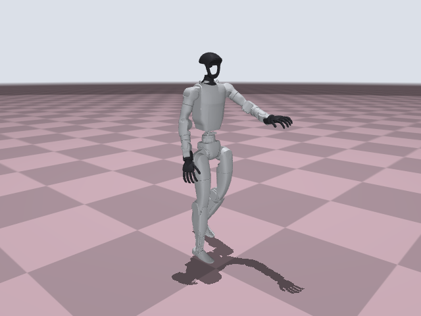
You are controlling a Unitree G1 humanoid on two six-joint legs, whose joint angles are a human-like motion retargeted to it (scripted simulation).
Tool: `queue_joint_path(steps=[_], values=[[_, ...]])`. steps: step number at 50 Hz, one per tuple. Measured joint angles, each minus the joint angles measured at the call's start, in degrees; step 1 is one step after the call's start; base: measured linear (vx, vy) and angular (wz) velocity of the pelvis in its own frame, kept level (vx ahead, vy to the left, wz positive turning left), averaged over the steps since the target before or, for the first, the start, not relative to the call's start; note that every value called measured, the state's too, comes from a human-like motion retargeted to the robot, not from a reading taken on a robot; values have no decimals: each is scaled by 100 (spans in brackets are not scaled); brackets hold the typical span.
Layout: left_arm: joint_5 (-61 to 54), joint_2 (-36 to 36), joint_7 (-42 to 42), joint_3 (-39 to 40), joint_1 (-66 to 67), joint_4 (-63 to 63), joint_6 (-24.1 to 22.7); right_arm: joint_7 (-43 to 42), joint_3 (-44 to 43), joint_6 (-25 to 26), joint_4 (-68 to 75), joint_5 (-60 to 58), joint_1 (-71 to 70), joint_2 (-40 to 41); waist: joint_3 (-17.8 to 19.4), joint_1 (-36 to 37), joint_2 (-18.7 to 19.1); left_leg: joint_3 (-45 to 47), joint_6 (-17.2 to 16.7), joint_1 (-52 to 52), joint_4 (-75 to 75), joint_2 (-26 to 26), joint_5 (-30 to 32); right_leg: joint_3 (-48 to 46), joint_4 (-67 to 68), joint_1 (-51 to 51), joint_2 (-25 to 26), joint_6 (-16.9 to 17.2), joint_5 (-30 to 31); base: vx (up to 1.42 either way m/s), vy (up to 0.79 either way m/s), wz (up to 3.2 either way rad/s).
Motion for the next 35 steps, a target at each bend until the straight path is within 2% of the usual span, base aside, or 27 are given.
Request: queue_joint_path(steps=[4,7,10,14,18,21,25,28,32,35], values=[[-296,668,136,-57,-334,-1467,48,-67,97,97,-400,308,-127,-85,-211,174,4,-5,44,-963,2001,-5,467,56,59,330,-116,-88,-345,50,-10,-3],[-275,1014,280,296,-662,-2251,153,-71,174,149,-593,327,-334,-115,-235,349,-32,257,194,-1492,2885,89,272,140,69,584,-196,-114,-550,45,-6,-22],[-99,1244,300,766,-1015,-2725,323,15,284,218,-639,245,-678,-132,-190,517,-52,664,413,-1824,3017,262,23,251,96,792,-260,-103,-687,42,-2,-34],[13,1470,316,1091,-1537,-2967,617,168,426,291,-692,225,-1120,-156,-118,702,-58,979,502,-2107,2134,294,-79,404,155,973,-325,-17,-837,40,2,-40],[-38,1637,432,1224,-2123,-2915,833,273,447,337,-841,226,-1451,-180,29,868,-32,1052,487,-2205,435,259,150,526,192,1122,-320,95,-1011,39,5,-38],[-97,1679,494,1296,-2408,-2767,864,326,510,317,-914,168,-1565,-167,153,974,27,985,391,-2137,-1119,301,568,615,176,1276,-235,158,-1138,40,9,-40],[-198,1648,472,1267,-2535,-2454,773,400,747,230,-823,71,-1613,-85,311,1055,72,911,44,-2015,-2682,452,1287,759,191,1510,-109,196,-1314,44,13,-45],[-210,1520,331,1209,-2376,-2136,716,455,922,224,-666,-80,-1542,35,384,1094,-42,1075,-70,-1991,-2863,530,1462,867,305,1623,-128,195,-1417,48,18,-48],[-194,1200,149,1119,-1924,-1335,572,442,1022,232,-436,-421,-1402,206,522,1079,-247,1304,50,-1748,-2766,582,1913,1026,727,1696,-151,124,-1405,52,23,-43],[-251,884,130,829,-1411,-274,489,260,1090,156,-333,-525,-1198,305,671,933,-422,1336,193,-1478,-2547,570,1682,1190,1443,1611,-144,-50,-1153,52,27,-16]])
